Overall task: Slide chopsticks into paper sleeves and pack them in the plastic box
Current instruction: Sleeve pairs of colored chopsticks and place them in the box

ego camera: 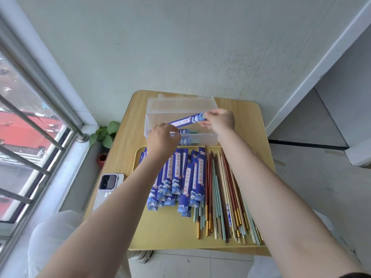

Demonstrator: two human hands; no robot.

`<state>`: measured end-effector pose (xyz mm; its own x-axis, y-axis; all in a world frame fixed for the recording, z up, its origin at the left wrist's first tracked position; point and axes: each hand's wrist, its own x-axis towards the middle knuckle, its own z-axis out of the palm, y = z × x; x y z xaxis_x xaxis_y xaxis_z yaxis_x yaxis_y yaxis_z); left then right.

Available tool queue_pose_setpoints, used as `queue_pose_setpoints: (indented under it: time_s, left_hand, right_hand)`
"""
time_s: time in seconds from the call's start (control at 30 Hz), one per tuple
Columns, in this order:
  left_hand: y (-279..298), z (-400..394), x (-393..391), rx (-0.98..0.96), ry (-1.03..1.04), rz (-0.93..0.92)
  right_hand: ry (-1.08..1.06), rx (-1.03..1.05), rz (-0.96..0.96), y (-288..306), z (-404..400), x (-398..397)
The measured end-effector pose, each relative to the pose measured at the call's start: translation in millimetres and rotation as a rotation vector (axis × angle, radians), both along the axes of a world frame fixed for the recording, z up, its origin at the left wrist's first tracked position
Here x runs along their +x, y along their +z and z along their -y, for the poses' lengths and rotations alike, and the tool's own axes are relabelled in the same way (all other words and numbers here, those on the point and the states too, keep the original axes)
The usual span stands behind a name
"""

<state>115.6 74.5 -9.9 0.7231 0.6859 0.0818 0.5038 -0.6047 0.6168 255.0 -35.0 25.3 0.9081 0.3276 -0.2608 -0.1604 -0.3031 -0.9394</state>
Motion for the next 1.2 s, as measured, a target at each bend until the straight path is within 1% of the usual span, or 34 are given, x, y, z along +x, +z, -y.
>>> queue_pose_setpoints:
  time_s: [0.17, 0.2, 0.3, 0.43, 0.53, 0.6, 0.67, 0.73, 0.77, 0.83, 0.87, 0.93, 1.0, 1.1, 1.2]
  left_hand:
    - [-15, -7, 0, 0.048, -0.005, 0.059]
    - [-17, -8, 1, 0.058, -0.004, 0.072]
    - [-23, -12, 2, 0.073, 0.001, 0.106]
    - [-26, -11, 3, 0.096, 0.007, 0.093]
    - [-23, -8, 2, 0.108, 0.004, 0.067]
    - [-18, -3, -1, 0.131, 0.013, 0.081]
    - [-13, 5, -6, 0.159, 0.035, 0.129]
    - [-7, 16, -11, 0.133, 0.054, 0.138]
    - [-4, 23, -14, 0.080, 0.048, 0.094]
    - [-2, 38, -17, -0.034, -0.006, -0.096]
    - [-3, 46, -18, -0.071, -0.049, -0.199]
    - [-6, 63, -21, -0.092, -0.119, -0.339]
    - [-11, 82, -22, -0.051, -0.170, -0.439]
    - [-19, 101, -19, 0.019, -0.199, -0.564]
    - [-20, 110, -16, 0.009, -0.146, -0.572]
  right_hand:
    - [0.167, -0.129, -0.100, -17, -45, 1]
    - [0.219, -0.196, -0.083, -19, -50, 2]
    - [0.335, -0.395, 0.071, -20, -56, 8]
    - [0.424, -0.538, 0.178, -7, -49, 7]
    - [0.433, -0.559, 0.223, 4, -40, 7]
    - [0.409, -0.552, 0.275, 10, -29, 5]
    - [0.336, -0.485, 0.330, 11, -16, 0]
    - [0.252, -0.424, 0.410, 12, -2, -9]
    - [0.241, -0.414, 0.432, 12, 7, -18]
    - [0.290, -0.447, 0.393, 5, 20, -33]
    - [0.343, -0.492, 0.337, 0, 25, -40]
    - [0.440, -0.574, 0.214, -11, 36, -54]
    - [0.435, -0.595, 0.168, -21, 54, -64]
    - [0.366, -0.632, 0.188, -35, 83, -71]
    - [0.342, -0.753, 0.261, -49, 109, -76]
